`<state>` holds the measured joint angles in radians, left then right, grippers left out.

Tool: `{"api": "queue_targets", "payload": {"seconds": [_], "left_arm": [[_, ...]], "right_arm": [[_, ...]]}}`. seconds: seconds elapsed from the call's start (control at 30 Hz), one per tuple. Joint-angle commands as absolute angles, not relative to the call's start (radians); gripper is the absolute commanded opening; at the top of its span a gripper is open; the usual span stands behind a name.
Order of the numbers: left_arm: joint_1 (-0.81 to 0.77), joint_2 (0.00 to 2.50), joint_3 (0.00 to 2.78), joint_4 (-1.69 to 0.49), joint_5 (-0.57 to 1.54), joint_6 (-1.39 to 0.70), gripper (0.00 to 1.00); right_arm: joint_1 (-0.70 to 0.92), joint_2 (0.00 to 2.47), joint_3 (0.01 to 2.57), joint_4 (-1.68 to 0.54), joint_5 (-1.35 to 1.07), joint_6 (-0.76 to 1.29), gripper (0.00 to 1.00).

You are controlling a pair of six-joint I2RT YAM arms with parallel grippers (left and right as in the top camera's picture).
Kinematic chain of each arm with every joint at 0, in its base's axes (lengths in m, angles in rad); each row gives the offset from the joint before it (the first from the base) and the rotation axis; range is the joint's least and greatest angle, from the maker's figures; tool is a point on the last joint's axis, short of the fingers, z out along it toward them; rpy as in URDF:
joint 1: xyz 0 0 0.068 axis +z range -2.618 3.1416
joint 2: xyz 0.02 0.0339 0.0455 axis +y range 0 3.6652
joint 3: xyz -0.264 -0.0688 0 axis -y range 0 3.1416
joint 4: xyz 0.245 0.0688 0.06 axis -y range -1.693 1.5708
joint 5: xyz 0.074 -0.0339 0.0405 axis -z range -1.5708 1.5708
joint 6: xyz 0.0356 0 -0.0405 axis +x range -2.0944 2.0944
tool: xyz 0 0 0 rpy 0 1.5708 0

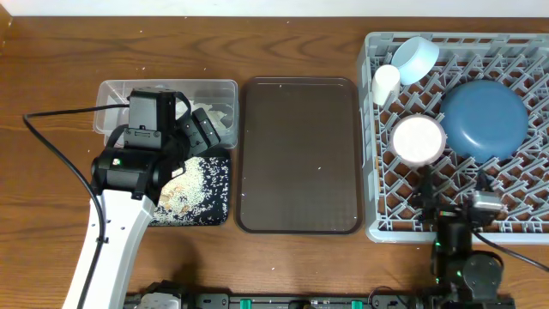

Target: Sort waste into correct bins and load items into the dishwasher rack

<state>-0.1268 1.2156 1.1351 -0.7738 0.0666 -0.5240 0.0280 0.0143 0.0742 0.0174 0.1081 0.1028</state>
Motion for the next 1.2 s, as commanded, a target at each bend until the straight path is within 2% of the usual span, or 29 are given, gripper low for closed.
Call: {"api": "queue_targets", "payload": {"seconds": [0.0, 0.13, 0.3, 1.17], "left_arm": [[-0.123, 1.208, 1.156, -0.773, 0.047, -0.522, 0.91], [-0.123, 1.208, 1.156, -0.773, 0.047, -0.522, 0.91], [-0.123, 1.208, 1.156, -0.773, 0.047, -0.521, 0.91], [-0.123, 1.208, 1.156, -0.773, 0.047, -0.522, 0.91]], "right_arm": [[-0.008, 0.005, 0.006, 0.027, 0.010, 0.115, 0.99], [-0.038, 0.005, 0.005, -0.074, -0.046, 0.068, 0.99], [-0.048, 0.005, 0.005, -0.070, -0.054, -0.021, 0.99], [-0.054, 0.005, 0.006, -0.071, -0.054, -0.023, 0.99]]}}
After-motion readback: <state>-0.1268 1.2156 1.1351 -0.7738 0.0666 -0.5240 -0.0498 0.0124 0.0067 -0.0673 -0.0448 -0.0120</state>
